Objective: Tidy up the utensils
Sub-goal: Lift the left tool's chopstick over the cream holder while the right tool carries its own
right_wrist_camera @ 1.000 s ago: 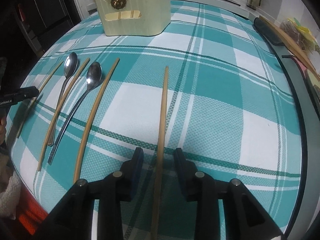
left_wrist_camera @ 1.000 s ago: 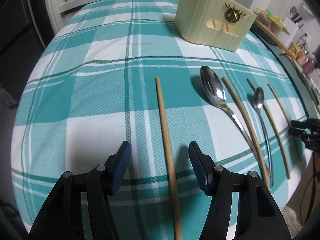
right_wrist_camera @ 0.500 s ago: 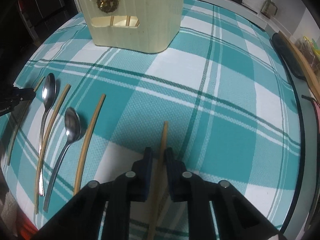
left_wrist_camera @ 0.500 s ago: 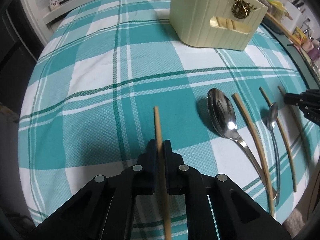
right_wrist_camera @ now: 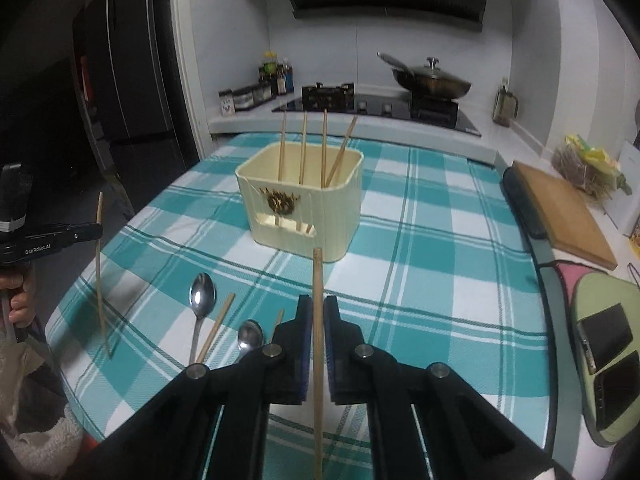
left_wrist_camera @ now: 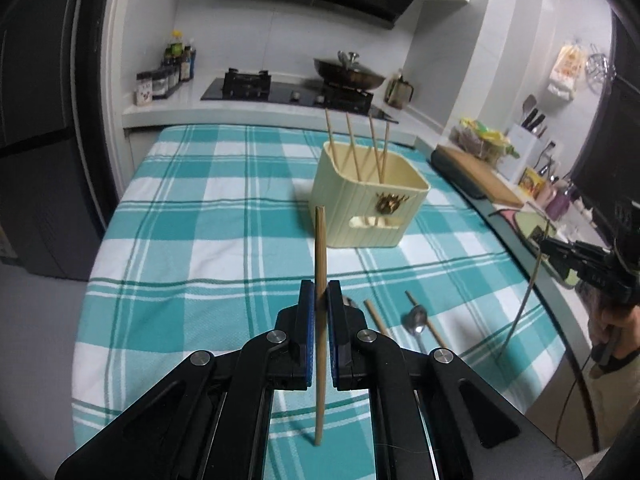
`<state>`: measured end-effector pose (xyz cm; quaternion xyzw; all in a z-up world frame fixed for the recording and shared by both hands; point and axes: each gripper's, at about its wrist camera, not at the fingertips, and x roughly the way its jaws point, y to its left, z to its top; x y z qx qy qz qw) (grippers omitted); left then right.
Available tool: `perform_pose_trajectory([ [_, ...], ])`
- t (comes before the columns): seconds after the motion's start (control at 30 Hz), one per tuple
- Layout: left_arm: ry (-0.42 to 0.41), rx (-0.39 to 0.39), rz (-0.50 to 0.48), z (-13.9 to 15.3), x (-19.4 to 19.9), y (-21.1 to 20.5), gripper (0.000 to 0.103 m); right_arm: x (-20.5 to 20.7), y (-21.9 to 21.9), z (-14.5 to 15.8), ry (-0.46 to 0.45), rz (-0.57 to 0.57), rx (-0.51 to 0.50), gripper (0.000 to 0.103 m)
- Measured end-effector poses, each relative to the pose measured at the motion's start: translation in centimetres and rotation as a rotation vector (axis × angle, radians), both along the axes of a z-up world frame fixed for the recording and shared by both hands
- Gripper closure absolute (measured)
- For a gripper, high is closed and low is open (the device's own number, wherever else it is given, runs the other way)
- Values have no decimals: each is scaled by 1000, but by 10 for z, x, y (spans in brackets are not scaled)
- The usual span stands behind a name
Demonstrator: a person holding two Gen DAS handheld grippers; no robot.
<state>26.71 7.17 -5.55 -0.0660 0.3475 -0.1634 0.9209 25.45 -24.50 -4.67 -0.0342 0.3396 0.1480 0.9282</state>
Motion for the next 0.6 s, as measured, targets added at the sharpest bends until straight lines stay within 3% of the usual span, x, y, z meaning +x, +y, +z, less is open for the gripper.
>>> perform_pose_trajectory([
  [0.27, -74, -94, 32, 29, -4, 11, 99, -13, -4, 40, -177, -43, 37, 97],
  [0.43, -120, -111, 28, 60, 6, 11, 99, 6, -3, 57, -192, -48, 52, 97],
  [0.6, -228, -108, 17, 107, 22, 0, 99, 34, 3, 77, -212, -44, 13, 97],
])
